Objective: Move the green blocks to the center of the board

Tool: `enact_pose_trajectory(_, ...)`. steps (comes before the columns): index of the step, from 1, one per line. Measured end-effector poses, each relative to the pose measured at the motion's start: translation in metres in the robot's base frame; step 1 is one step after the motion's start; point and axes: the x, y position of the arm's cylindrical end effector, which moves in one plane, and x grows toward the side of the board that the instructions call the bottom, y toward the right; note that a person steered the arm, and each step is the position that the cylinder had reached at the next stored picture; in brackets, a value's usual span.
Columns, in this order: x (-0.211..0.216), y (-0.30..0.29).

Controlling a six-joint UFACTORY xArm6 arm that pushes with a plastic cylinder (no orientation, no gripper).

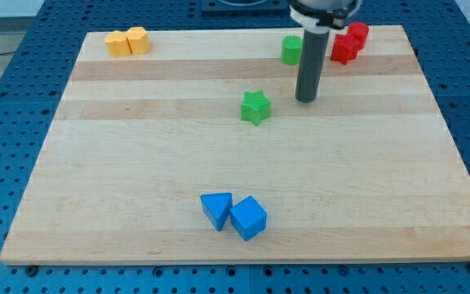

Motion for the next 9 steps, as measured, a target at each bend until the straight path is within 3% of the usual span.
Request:
enact_pose_trajectory(2,-0.058,0.021)
enact_pose_trajectory(6,-0.11,0.02)
enact_pose_trajectory(9,-0.109,-0.025)
